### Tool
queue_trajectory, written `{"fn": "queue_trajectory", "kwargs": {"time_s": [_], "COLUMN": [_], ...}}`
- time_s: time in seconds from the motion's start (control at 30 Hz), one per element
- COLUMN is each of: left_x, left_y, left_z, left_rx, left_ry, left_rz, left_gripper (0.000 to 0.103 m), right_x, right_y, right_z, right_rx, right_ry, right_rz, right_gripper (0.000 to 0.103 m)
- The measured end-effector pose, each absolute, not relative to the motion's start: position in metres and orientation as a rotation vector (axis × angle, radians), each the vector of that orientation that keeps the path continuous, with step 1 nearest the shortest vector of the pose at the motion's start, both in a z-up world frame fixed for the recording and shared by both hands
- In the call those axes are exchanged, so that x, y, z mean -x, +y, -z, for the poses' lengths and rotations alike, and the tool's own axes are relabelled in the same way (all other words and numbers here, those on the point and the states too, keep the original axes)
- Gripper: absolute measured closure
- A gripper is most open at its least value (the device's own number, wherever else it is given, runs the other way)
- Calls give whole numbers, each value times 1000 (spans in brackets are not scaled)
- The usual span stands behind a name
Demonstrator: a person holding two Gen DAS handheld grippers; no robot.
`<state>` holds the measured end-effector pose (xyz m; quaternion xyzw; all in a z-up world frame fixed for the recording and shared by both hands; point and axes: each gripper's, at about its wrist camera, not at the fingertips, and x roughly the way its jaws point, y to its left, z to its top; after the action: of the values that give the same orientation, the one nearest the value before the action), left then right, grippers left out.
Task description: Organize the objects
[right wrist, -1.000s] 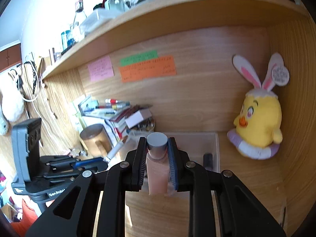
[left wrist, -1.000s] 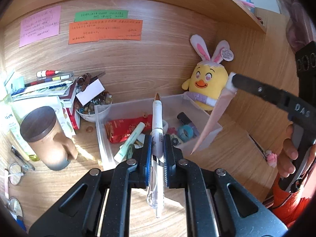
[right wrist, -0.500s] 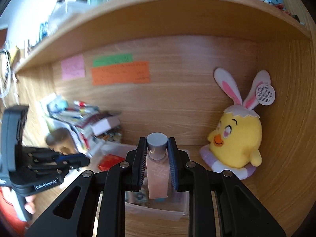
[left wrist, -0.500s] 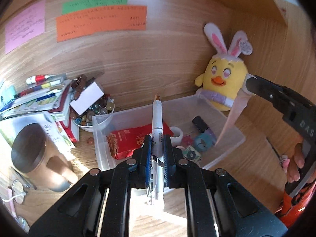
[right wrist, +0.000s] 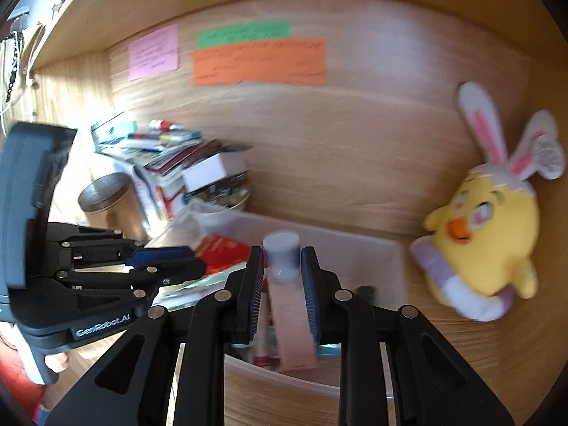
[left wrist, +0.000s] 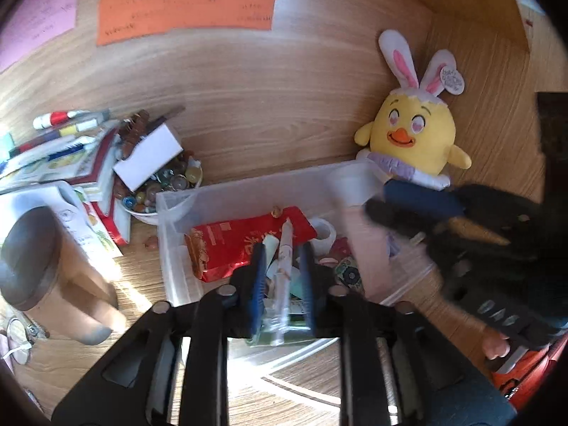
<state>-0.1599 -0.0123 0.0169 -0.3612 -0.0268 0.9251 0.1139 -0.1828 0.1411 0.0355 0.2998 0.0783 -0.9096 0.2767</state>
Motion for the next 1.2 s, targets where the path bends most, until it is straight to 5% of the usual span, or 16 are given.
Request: {"fn": "queue_trajectory", "kwargs": {"time_s": [0.1,0.43,0.7,0.87,1.2], "left_x": [152,142,115,96,81], "left_y": [-18,-28,-22,-14,-7], "left_z": [-22,-30,-41,-44,-25], "left_rx": [1027,988,900,834,881], "left_ry": [-93,-151,-97,-51,-74], "left_rz": [-2737,-2751,-2825,-2894,-2902], "left_gripper": [71,67,40,10,4], "right_x": [188,187,169,157,136], "right_y": [137,145,162,173,189], "right_z": [-28,-28,-37,-34,-11], "right_rx": [-848,-872,-823,-817,-868], "right_ry": [170,128,125,141,162], "right_rz": [2404,2402,2430,2447,2453], "right_gripper": [58,57,39,28,15]}}
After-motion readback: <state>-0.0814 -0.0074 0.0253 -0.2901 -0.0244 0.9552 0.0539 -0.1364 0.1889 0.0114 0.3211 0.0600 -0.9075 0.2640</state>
